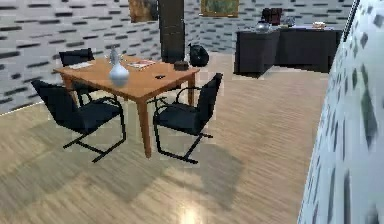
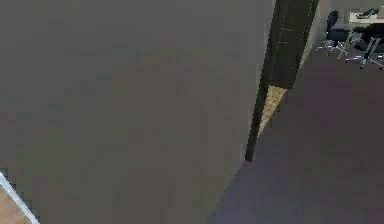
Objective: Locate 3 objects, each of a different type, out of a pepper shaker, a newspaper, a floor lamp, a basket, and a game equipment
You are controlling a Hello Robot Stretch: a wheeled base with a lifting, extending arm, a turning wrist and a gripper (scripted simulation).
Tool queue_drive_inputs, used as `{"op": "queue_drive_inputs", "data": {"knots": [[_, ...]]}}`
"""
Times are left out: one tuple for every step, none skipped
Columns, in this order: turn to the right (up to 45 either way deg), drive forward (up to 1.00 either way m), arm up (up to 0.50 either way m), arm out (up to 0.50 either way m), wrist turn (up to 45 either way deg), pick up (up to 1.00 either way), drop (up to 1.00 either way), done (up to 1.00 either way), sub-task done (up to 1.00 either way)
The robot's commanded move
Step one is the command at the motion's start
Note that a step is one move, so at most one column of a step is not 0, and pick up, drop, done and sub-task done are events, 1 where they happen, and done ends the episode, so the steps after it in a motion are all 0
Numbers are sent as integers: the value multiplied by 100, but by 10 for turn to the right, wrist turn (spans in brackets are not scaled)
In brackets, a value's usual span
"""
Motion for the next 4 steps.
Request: {"op": "queue_drive_inputs", "data": {"knots": [[0,35,0,0,0,0,0,0,0],[270,0,0,0,0,0,0,0,0],[0,100,0,0,0,0,0,0,0],[0,100,0,0,0,0,0,0,0]]}}
